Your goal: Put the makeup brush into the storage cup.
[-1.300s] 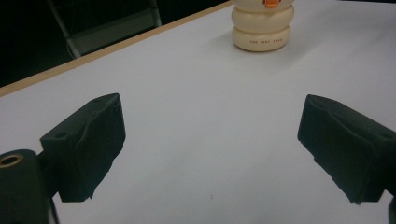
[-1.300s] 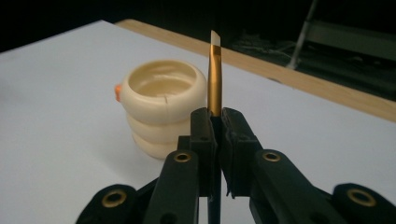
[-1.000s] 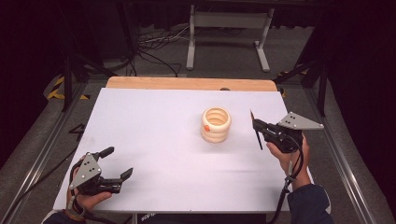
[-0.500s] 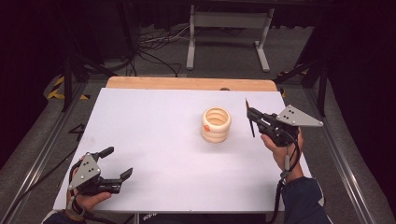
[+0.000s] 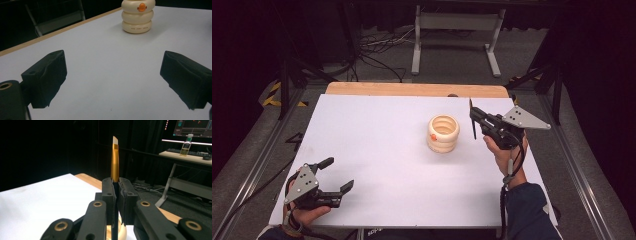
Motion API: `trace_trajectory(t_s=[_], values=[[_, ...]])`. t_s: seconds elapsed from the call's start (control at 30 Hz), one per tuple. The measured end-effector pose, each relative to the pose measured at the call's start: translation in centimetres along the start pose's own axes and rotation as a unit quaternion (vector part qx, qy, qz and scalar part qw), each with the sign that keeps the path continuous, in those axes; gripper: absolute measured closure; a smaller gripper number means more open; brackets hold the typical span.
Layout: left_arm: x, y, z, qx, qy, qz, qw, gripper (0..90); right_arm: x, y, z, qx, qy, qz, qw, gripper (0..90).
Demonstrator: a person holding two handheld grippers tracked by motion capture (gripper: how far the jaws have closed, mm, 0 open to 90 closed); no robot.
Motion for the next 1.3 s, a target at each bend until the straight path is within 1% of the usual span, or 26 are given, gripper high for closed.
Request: trace_trajectory(t_s=[0.1, 0.17, 0.23, 0.27, 0.33, 0.4, 0.43, 0.53, 0.57, 0.63, 0.67, 0.7, 0.77, 0.83, 0.87, 0.93, 1.13, 1.3], values=[[-0.1, 0.0, 0.1, -0.002, -0.001, -0.001, 1.0000, 7.6, 0.0, 0.2, 0.4, -0.006, 0.003, 0.003, 1.0000, 84.4], [-0.1, 0.0, 0.1, -0.002, -0.002, 0.003, 1.0000, 7.4, 0.1, 0.3, 0.6, -0.007, 0.002, 0.001, 1.0000, 84.5], [-0.1, 0.0, 0.1, -0.002, -0.002, 0.004, 1.0000, 7.1, 0.2, 0.5, 0.8, -0.009, 0.006, 0.004, 0.9999, 84.4], [0.0, 0.0, 0.1, -0.003, -0.002, 0.001, 1.0000, 6.6, 0.3, 0.6, 1.0, -0.011, 0.008, 0.004, 0.9999, 84.5], [0.0, 0.0, 0.1, -0.002, -0.002, 0.000, 1.0000, 6.2, 0.4, 0.6, 1.3, -0.012, 0.010, 0.008, 0.9999, 84.5], [0.0, 0.0, 0.1, -0.003, -0.003, -0.001, 1.0000, 5.8, 0.4, 0.7, 1.5, -0.014, 0.009, 0.007, 0.9998, 84.4], [0.0, 0.0, 0.1, -0.003, -0.002, 0.000, 1.0000, 5.7, 0.4, 0.8, 1.7, -0.015, 0.010, 0.012, 0.9998, 84.4], [0.0, 0.0, 0.0, -0.008, -0.003, 0.000, 1.0000, 4.9, 0.5, 1.1, 2.0, -0.022, 0.011, 0.014, 0.9996, 84.5], [0.1, 0.0, -0.1, -0.013, -0.004, -0.001, 0.9999, 4.5, 0.7, 1.3, 2.1, -0.027, 0.012, 0.014, 0.9995, 84.4], [0.1, 0.0, -0.1, -0.012, -0.004, -0.002, 0.9999, 4.4, 0.7, 1.4, 2.2, -0.029, 0.010, 0.011, 0.9995, 84.4], [0.1, 0.0, -0.1, -0.013, -0.003, -0.002, 0.9999, 4.3, 0.7, 1.4, 2.3, -0.032, 0.012, 0.014, 0.9993, 84.4], [0.1, 0.0, -0.1, -0.015, -0.005, -0.004, 0.9999, 3.9, 0.7, 1.4, 2.5, -0.033, 0.012, 0.016, 0.9992, 84.4], [0.1, 0.0, -0.2, -0.013, -0.005, -0.001, 0.9999, 3.1, 0.6, 1.4, 2.8, -0.039, 0.013, 0.022, 0.9989, 84.5], [0.0, -0.1, -0.2, -0.012, -0.008, 0.001, 0.9999, 2.7, 0.6, 1.3, 3.1, -0.038, 0.013, 0.026, 0.9989, 84.4], [0.0, -0.1, -0.2, -0.014, -0.006, 0.004, 0.9999, 2.2, 0.6, 1.3, 3.2, -0.040, 0.013, 0.025, 0.9988, 84.4], [0.0, -0.1, -0.2, -0.016, -0.009, 0.000, 0.9998, 2.2, 0.6, 1.3, 3.5, -0.043, 0.015, 0.026, 0.9986, 84.4], [0.1, -0.2, -0.3, -0.016, -0.008, -0.001, 0.9998, 2.1, 0.8, 1.3, 4.3, -0.049, 0.016, 0.025, 0.9984, 84.4], [0.1, -0.2, -0.3, -0.015, -0.006, -0.002, 0.9999, 2.0, 0.9, 1.3, 4.9, -0.055, 0.019, 0.031, 0.9978, 84.4]])
Point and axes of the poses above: each handheld gripper's, and its own axes: z roughly forward along the jaws, y roughly out of its top, x roughly to its left, the point moved 3 cm from there along z, roughly forward along the jaws, and after that the axes turned 4 degrees about z, right-handed, at the moved point
